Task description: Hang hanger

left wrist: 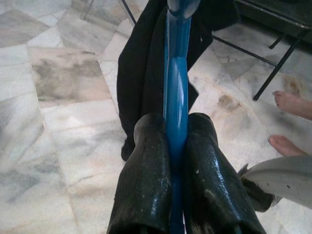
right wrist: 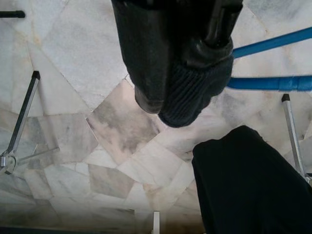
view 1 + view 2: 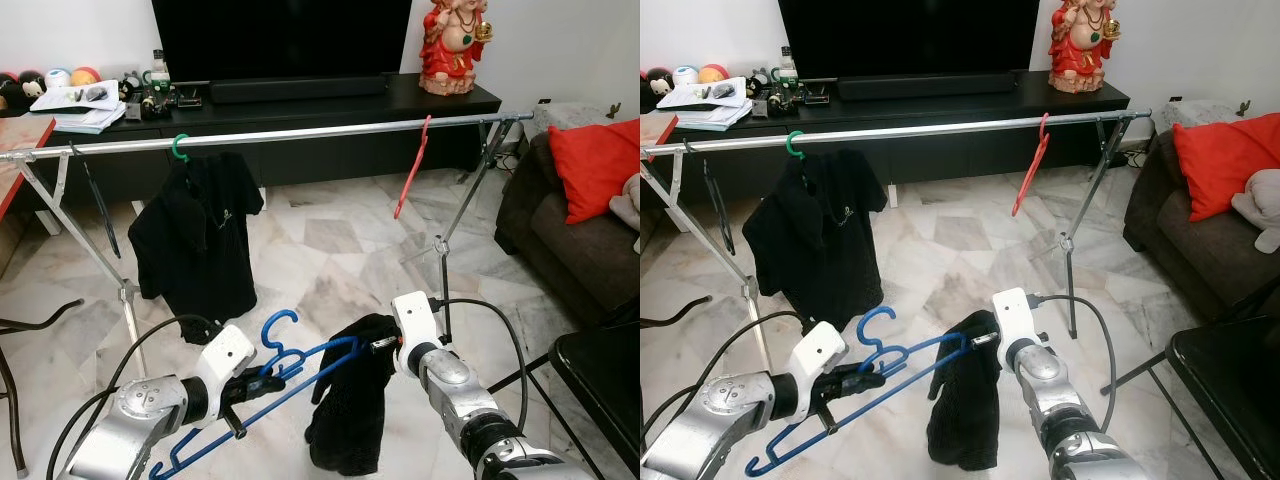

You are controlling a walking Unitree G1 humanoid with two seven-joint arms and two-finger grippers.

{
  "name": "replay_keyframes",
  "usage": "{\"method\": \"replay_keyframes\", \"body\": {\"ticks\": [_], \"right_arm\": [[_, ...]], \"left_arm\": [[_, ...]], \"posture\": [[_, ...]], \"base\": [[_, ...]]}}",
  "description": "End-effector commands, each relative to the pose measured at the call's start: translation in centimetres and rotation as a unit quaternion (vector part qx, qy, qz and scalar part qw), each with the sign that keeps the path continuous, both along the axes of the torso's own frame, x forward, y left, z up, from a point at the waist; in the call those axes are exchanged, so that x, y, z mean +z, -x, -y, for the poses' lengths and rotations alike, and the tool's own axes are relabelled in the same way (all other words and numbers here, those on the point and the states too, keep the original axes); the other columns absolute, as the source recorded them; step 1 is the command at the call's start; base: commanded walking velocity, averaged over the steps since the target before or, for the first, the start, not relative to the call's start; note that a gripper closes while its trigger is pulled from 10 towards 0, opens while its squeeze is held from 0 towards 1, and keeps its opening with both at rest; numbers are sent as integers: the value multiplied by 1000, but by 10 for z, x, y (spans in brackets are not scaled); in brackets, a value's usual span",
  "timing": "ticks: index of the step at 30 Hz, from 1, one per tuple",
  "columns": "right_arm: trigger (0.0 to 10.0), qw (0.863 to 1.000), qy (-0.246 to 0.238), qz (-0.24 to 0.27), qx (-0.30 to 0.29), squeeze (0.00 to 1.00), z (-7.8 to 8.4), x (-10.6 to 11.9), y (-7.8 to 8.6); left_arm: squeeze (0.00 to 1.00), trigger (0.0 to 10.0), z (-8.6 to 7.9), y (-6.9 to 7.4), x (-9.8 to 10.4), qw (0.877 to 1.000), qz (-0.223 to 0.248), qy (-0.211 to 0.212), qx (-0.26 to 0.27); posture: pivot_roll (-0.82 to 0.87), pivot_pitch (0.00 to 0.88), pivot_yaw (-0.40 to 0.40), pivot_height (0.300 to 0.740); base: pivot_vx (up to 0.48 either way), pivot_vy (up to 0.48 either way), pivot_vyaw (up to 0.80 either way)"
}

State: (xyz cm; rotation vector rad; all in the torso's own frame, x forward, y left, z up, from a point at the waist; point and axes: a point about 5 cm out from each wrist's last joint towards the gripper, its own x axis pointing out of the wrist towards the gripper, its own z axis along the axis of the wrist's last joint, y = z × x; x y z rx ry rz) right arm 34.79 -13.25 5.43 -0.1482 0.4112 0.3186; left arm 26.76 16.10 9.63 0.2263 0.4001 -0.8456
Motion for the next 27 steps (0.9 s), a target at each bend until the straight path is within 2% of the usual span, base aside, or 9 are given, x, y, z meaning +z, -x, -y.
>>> {"method": "replay_keyframes", "body": {"ticks": [1,6,8,10,18,20,24,27], "right_arm": [[10000,1000,2,4,0,0,-2,1,0],[10000,999,2,1,-38,0,3,-4,2],[10000,998,-43,-7,-53,0,2,-4,3],[10000,997,-73,-2,-39,0,-3,0,1],[10000,994,-106,17,-23,0,-12,15,-8],[10000,994,-104,22,-20,0,-14,18,-10],[10000,993,-113,31,-12,0,-18,26,-15],[10000,993,-115,39,-12,0,-18,29,-16]], "left_arm": [[0,10000,2,-2,10,1000,13,14,-10],[0,10000,1,0,6,1000,5,4,-13],[0,10000,4,5,8,999,-12,20,-33],[0,10000,6,8,8,998,-22,26,-46],[0,10000,8,10,9,997,-32,29,-61],[0,10000,7,9,9,998,-27,26,-58],[0,10000,3,4,5,1000,-21,9,-21],[0,10000,-2,2,0,1000,-15,-24,-8]], "posture": [[163,35,-48,740],[176,25,-51,740],[177,24,-51,740],[180,20,-51,740],[181,15,-51,740],[181,15,-51,740],[180,21,-55,740],[178,24,-55,740]], "base": [[0,0,0],[0,0,0],[0,0,0],[0,0,0],[0,0,0],[0,0,0],[0,0,0],[0,0,0]]}}
